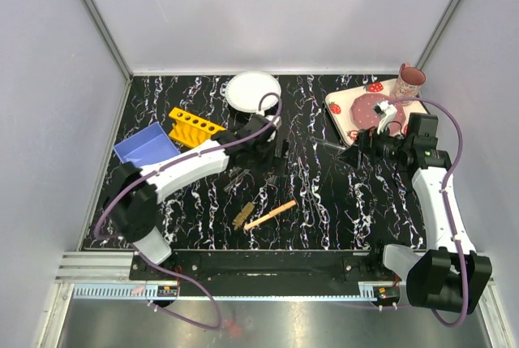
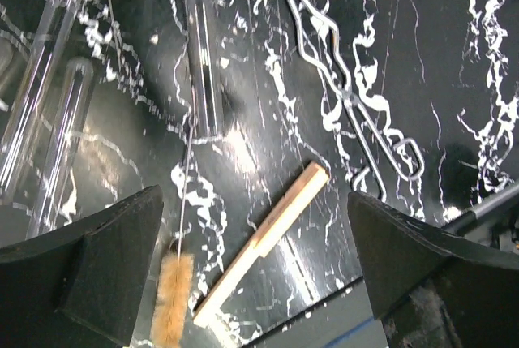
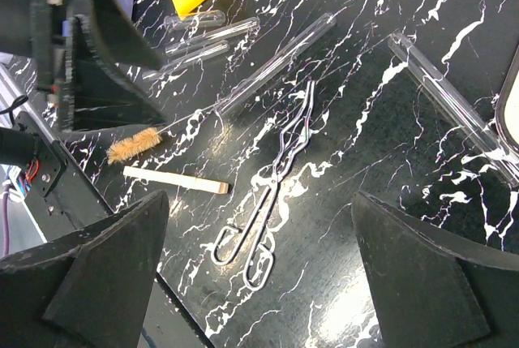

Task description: Organize the chemistry lab equipment

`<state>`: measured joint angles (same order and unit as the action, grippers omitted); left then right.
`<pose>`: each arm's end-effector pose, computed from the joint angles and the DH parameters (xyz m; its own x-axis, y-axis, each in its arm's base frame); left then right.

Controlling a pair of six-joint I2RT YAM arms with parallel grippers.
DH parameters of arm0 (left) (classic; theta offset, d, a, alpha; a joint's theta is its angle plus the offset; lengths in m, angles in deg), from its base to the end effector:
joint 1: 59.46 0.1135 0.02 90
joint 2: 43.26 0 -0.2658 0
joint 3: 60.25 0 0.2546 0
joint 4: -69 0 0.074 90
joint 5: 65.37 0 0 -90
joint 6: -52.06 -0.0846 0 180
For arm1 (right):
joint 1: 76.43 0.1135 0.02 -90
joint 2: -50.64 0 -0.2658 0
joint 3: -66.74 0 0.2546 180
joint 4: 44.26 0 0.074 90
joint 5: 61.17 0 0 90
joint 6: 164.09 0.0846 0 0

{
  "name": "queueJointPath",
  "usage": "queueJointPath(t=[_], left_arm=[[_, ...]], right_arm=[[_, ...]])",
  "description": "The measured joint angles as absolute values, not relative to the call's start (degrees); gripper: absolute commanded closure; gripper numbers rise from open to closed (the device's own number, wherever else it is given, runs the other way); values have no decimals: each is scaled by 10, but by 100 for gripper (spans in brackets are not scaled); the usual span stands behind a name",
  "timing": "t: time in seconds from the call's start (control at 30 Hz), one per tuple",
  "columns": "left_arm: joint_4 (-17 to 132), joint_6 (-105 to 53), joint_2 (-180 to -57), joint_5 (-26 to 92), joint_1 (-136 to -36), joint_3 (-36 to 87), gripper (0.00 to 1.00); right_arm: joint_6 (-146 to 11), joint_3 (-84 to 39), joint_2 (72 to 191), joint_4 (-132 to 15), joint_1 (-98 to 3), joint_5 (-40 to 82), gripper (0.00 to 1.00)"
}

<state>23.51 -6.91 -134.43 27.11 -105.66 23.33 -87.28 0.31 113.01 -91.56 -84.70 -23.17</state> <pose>0.2555 -0.2718 0.2189 -0.8551 0.1477 -0.4969 0.3481 0.8739 -0.3393 0.2496 0.0311 0.2806 -0.5506 -0.0619 -0.8325 -0.6216 0.6961 0.3594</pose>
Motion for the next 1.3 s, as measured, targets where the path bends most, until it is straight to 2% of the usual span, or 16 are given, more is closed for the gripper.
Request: queueJointPath(t=[0.27, 0.77, 1.0, 1.3], left_arm=[[208, -97, -1488, 270, -1060, 354, 5], [143, -119, -1627, 235, -1069, 463, 15], [124, -129, -1652, 213, -1069, 483, 22], [108, -134, -1673, 206, -1069, 496, 39]], right_arm=[[-872, 18, 1120, -900, -847, -232, 0], [-868, 37, 1110, -878, -847, -233, 0], [-864, 42, 1110, -871, -848, -241, 0], [-863, 46, 1106, -864, -850, -249, 1]])
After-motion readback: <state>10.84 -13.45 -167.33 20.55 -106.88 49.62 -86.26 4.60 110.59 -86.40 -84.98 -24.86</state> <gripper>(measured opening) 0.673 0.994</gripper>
